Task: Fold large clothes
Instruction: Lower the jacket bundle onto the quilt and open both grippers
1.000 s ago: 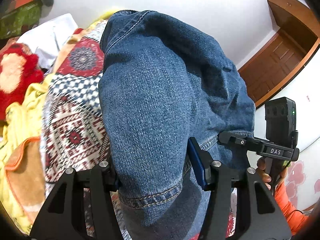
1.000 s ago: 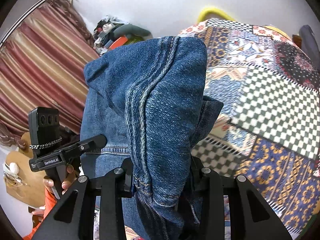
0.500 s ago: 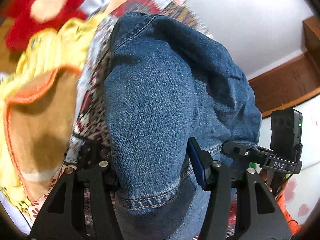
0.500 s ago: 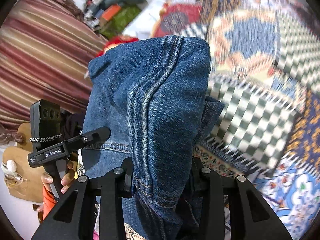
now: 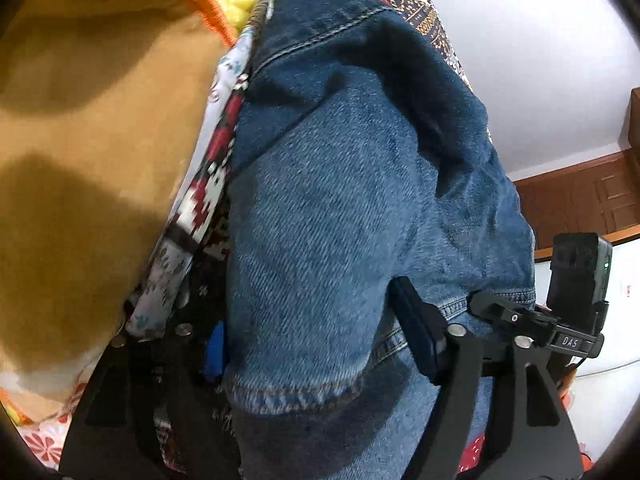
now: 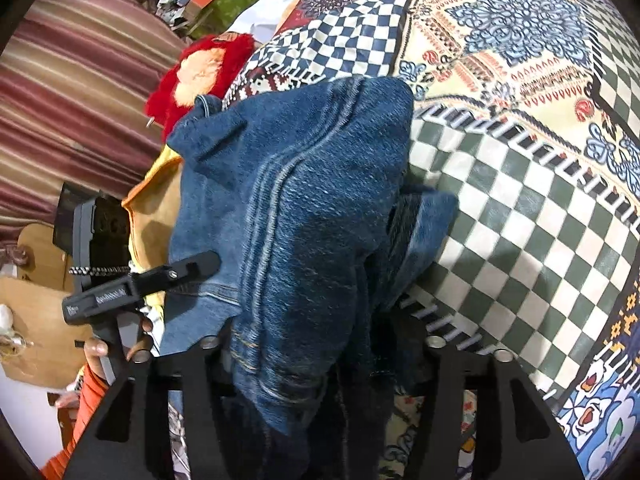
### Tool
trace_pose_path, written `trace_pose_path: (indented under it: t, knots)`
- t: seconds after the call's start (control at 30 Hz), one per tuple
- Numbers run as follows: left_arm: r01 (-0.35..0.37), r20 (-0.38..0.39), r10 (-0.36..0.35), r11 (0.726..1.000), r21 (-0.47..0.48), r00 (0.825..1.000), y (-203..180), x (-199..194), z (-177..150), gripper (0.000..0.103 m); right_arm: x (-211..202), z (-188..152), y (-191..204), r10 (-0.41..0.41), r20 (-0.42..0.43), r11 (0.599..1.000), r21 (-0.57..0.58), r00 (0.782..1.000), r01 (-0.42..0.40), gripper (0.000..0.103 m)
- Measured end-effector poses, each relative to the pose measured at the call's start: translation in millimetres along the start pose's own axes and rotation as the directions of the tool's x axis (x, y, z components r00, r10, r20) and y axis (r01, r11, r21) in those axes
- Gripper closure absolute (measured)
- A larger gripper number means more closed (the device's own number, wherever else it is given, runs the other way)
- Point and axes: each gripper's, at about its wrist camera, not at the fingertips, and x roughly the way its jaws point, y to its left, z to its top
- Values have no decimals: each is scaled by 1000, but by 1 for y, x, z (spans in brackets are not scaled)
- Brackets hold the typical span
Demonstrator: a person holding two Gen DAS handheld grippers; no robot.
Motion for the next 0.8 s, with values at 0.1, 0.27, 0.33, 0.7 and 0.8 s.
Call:
trace_pose_path:
  t: [0.1,0.27,0.33,0.7,0.8]
  knots:
    - [-34,14,34,999,18,999,-2,-9,-11,26,-10,-8,-5,12,-4,1000,13,1000,-12,40]
    - [-131,46,128,988,82,991,-15,-30,-38,26,-38,-23,-6,-22,28,1000,5,999,22,38]
    - [-175,75,167,978,114,983,-23,-42,-52,26,-53,-32,-4,-41,47,999,-14,998,42,38]
    - [-330,237,267,898,291,934,-79,-82,-94,25,-118,-61,16,-182,184,973,-107,966,204,38]
    - [-344,293,262,897,279,920,-88,-84,-74,25,-126,-51,30,-182,236,967,-135,954,218,38]
